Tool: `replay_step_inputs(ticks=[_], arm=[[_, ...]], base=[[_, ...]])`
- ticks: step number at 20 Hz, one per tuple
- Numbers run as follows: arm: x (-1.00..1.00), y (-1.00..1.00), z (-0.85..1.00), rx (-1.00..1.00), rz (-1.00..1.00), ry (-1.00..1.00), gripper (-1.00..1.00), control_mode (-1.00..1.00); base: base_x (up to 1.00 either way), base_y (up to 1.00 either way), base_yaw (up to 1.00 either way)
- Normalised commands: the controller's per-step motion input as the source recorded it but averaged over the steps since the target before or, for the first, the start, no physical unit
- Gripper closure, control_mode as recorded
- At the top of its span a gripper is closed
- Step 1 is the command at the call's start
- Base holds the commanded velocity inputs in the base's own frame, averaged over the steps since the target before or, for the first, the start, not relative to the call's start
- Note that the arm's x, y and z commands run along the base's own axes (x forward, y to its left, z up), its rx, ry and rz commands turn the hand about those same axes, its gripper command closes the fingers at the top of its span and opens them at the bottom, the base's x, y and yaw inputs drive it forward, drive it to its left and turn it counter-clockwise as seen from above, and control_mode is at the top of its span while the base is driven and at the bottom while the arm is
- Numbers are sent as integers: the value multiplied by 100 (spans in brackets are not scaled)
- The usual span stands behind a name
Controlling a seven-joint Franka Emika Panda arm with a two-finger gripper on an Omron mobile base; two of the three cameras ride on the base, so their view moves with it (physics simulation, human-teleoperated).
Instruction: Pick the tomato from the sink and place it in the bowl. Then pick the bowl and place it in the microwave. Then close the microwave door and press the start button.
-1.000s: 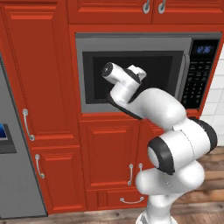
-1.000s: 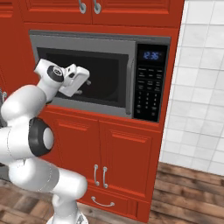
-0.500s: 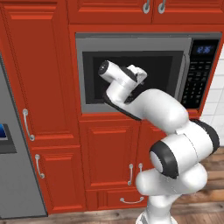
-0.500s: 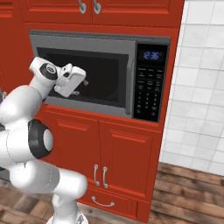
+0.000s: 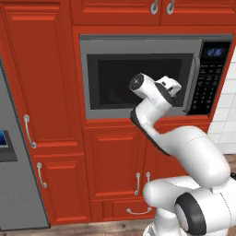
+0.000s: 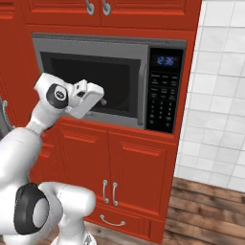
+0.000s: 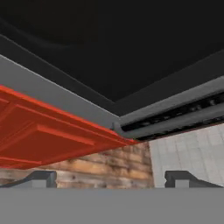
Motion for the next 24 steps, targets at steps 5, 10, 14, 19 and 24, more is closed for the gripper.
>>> replay_step_inputs(ticks=[5, 10, 14, 19, 24], arm=[[-67, -97, -19, -5, 29, 0, -100, -100], [-81, -63, -9, -9, 33, 0, -100, -100], [-58, -65, 0, -7, 35, 2, -100, -100], [-6, -69, 1, -1, 43, 7, -100, -100], [18, -26, -13, 1, 47, 5, -100, -100]], base=[[0, 0, 0], [0, 0, 0], [0, 0, 0], [0, 0, 0], [0, 0, 0]])
